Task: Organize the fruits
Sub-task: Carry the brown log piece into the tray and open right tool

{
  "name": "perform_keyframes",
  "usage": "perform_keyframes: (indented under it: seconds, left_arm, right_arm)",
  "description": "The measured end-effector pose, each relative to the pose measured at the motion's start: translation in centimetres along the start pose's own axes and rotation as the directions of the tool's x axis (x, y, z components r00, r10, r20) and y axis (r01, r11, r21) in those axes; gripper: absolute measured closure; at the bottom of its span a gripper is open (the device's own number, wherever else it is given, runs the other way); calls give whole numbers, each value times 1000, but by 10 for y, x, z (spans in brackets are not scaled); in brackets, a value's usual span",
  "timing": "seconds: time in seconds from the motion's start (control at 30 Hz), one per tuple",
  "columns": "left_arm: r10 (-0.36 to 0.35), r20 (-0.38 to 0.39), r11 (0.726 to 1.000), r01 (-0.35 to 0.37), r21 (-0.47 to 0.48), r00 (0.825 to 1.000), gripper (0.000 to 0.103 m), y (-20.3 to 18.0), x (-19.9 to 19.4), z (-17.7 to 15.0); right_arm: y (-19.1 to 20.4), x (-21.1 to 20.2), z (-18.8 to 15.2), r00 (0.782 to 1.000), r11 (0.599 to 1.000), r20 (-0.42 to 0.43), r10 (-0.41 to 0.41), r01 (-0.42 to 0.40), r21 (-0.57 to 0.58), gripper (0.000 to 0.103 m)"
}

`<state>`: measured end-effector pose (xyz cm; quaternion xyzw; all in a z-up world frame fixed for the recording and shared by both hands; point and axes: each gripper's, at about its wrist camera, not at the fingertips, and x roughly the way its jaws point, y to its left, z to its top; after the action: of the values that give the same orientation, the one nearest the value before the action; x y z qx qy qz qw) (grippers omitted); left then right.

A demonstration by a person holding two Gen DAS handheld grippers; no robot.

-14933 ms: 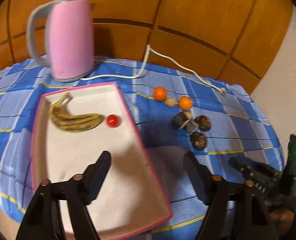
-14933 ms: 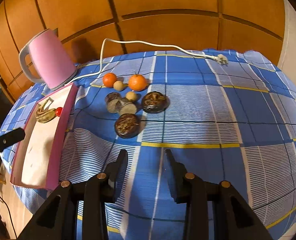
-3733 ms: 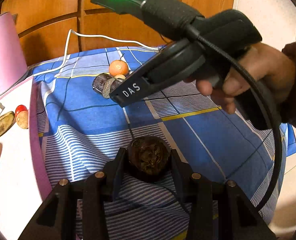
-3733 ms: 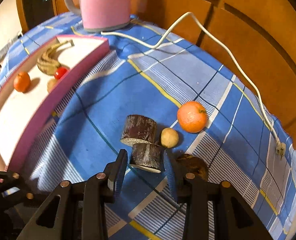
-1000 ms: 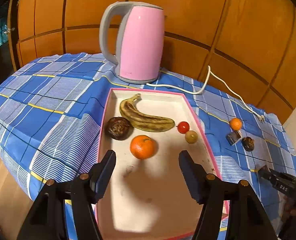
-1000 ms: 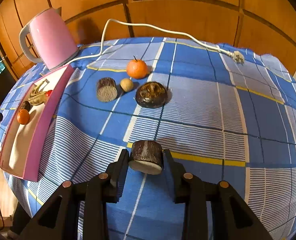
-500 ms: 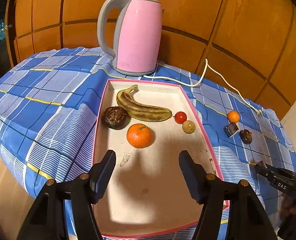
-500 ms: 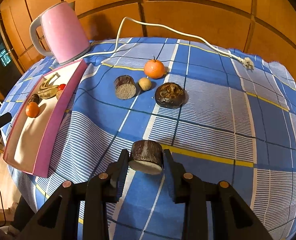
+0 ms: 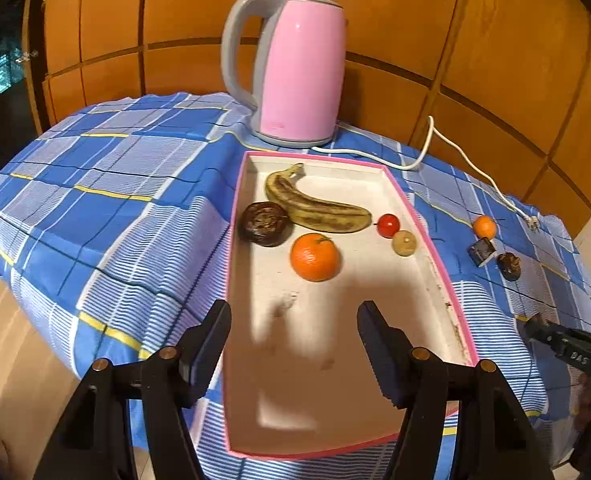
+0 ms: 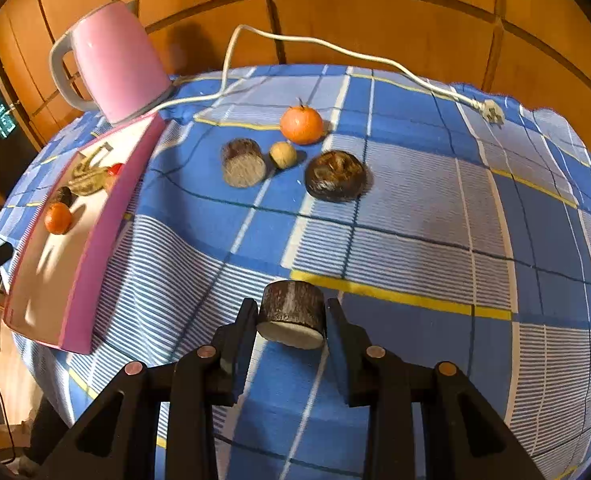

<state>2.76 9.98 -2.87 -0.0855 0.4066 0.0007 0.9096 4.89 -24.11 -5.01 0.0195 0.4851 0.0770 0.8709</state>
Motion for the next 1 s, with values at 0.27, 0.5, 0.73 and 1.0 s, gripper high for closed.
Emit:
perform_keyframes:
  seconds: [0.27, 0.5, 0.73, 1.0]
  left_arm:
    - [2, -4, 1000, -2, -18, 1000, 36, 5, -1, -1]
    - [4, 11, 999, -3, -39, 1000, 36, 11, -5, 0]
    - [21, 22, 998, -19, -53, 1000, 36, 19, -7, 1]
    - [21, 11, 998, -20, -67, 1000, 36, 25, -2, 0]
  right_arm:
    - [36, -15, 8, 996, 993, 29, 84, -81, -87, 69]
    - [89, -21, 18, 981, 955, 5, 195, -189, -229, 69]
    - [141, -5, 33, 972, 916, -40, 231, -231, -328, 69]
    - [178, 29, 58, 968, 905, -83, 235, -249, -345, 69]
